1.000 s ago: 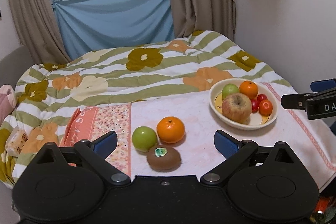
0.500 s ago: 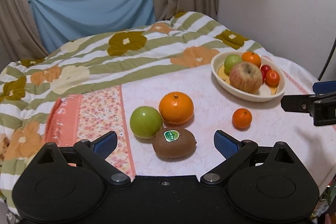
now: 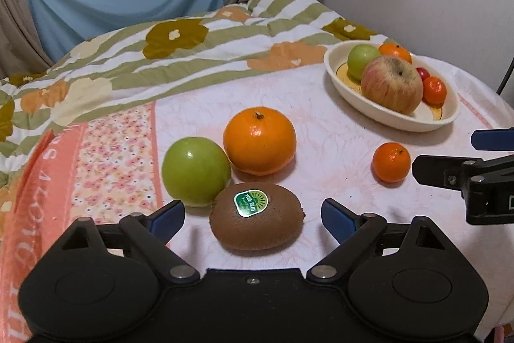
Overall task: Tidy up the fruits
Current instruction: 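Grasp the kiwi with the left gripper while the right gripper grasps a tangerine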
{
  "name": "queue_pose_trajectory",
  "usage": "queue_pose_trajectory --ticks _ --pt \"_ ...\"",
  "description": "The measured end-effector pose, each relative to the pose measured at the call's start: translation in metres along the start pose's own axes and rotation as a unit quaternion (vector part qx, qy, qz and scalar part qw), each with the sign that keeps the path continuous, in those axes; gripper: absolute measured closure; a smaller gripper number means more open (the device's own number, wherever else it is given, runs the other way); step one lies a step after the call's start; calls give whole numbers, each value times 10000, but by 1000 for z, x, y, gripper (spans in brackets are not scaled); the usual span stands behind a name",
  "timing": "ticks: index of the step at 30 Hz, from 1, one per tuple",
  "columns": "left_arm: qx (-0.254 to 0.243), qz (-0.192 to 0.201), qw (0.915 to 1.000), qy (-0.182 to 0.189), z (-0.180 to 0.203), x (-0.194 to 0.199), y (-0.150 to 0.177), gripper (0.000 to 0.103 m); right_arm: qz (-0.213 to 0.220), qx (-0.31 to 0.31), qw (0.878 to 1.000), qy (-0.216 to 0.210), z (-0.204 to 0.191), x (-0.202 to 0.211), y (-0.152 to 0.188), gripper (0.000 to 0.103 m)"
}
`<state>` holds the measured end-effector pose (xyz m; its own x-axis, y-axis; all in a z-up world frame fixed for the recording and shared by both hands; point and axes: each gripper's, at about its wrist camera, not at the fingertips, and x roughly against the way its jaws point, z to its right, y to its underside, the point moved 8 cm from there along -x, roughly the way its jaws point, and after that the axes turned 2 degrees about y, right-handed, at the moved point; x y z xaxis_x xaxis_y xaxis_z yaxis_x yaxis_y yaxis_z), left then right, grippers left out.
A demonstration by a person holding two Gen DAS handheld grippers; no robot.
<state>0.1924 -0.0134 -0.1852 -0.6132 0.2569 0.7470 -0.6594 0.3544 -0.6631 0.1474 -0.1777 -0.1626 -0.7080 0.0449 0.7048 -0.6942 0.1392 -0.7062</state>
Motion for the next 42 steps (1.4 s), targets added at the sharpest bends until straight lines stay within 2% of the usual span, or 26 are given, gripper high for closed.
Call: queue_pose_trajectory --ticks 6,8,14,20,27,32,36,42 --pt "-11 -159 9999 67 3 -12 4 16 -83 118 9999 21 -5 -12 6 0" --pt "-19 -187 9998 72 3 -14 5 22 -110 105 9999 6 -6 -15 7 0" --pt "56 -189 9997 116 0 -17 6 31 -95 166 9998 14 -11 -18 6 0" --pt "46 -170 9998 116 -1 -13 9 33 -141 193 9997 -7 -13 -24 7 0" --pt "63 -194 9998 60 -4 -5 16 33 -180 267 9995 -30 -18 -33 6 9" --pt "117 -209 9997 36 -8 0 21 33 -132 331 9993 -66 -21 -39 6 12" --pt "121 -209 9997 4 -10 4 24 33 -169 399 9990 -118 -23 -45 5 24" --pt "175 -181 9997 -36 -11 9 24 33 -156 492 9986 -121 -26 -50 5 29"
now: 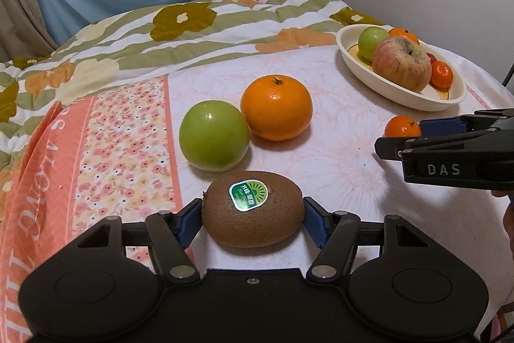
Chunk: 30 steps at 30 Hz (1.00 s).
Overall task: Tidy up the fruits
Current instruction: 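Grasp the kiwi with the left gripper while the right gripper grasps a tangerine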
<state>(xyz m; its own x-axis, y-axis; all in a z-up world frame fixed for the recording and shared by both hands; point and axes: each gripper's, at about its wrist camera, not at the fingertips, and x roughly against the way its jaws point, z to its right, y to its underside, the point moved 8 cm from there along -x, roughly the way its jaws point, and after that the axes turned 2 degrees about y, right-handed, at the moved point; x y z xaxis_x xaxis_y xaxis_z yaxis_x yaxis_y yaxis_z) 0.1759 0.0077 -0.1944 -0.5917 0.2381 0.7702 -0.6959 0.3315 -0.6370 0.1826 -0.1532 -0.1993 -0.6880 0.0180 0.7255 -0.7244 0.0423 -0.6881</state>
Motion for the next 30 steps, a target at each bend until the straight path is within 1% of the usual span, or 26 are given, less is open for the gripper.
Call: queue_pose_trajectory --ticks 7,10,12,19,25,30 --pt "47 57 10000 -11 -3 8 -1 33 -31 66 10000 26 -1 -4 -1 33" --pt "72 87 9999 -29 -5 12 -1 33 -60 124 9999 32 -2 -4 0 37" --pt "101 102 9999 -28 -6 14 -1 33 -95 165 9998 21 -3 -5 0 50" --pt "164 187 9997 10 -8 25 -5 33 -85 214 9997 28 -5 4 0 51" --pt "124 333 9994 36 -4 42 -15 33 11 152 9999 36 -3 28 -5 51" --pt "115 399 9991 89 3 60 -27 33 89 99 9999 78 6 53 -13 51"
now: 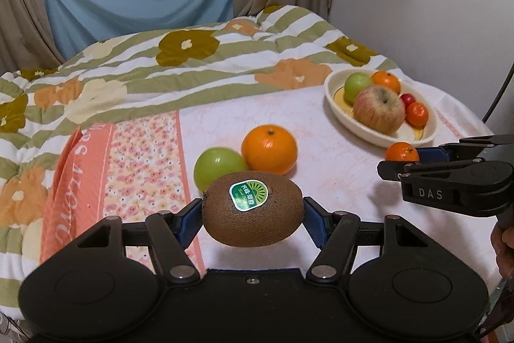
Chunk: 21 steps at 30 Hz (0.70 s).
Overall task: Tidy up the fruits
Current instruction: 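Grasp the kiwi with the left gripper while the right gripper grasps a tangerine, then carry the kiwi and tangerine into the bowl and open both grippers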
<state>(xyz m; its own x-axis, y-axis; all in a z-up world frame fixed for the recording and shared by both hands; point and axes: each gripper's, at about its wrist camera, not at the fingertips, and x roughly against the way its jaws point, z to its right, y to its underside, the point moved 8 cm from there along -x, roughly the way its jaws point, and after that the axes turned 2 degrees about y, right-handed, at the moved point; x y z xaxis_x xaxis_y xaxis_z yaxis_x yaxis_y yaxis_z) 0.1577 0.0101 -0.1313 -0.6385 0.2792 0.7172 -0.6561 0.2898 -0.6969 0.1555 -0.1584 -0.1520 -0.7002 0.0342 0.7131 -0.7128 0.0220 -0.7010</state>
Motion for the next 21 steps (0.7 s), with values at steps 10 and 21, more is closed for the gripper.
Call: queue_pose_trajectory --ticks 10,21 --pt "56 290 9996 2 37 23 -38 33 214 -8 9997 -117 52 39 -21 51" --pt "240 359 9991 -20 122 4 -76 33 292 168 9990 -301 139 40 -39 51"
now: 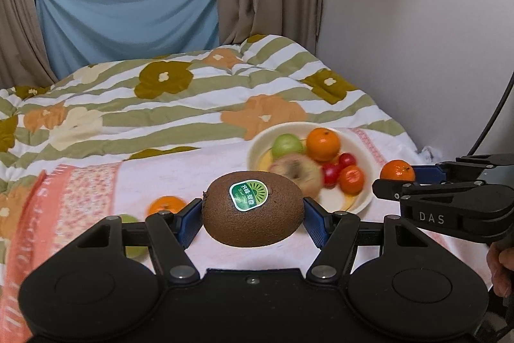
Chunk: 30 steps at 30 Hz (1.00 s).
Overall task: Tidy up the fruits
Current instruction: 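Carry the kiwi and tangerine into the bowl and open both grippers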
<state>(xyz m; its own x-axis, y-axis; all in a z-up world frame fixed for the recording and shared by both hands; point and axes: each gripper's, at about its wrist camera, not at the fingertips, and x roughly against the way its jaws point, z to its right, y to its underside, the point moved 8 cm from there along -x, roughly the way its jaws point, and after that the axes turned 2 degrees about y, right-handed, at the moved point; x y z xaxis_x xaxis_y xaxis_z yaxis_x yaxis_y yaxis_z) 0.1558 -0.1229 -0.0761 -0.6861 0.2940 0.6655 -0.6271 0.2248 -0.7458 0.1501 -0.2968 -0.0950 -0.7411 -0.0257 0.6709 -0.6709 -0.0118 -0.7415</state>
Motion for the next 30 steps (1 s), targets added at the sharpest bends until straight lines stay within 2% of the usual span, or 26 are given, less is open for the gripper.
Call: queue_pose_trajectory --ticks 8,15,23,30 --pt "48 -210 9998 -59 51 -44 -7 33 22 93 9999 -128 56 -17 -10 51" --pt "-31 -371 9989 -274 83 -85 -7 33 -74 209 9991 -370 83 -46 -11 51" --pt "-716 -367 9947 -642 107 -116 -10 33 -175 309 9973 -637 94 -76 -12 51" --pt "-1448 -403 9832 -1035 120 -137 -5 33 -253 319 9962 -772 95 -94 -11 51"
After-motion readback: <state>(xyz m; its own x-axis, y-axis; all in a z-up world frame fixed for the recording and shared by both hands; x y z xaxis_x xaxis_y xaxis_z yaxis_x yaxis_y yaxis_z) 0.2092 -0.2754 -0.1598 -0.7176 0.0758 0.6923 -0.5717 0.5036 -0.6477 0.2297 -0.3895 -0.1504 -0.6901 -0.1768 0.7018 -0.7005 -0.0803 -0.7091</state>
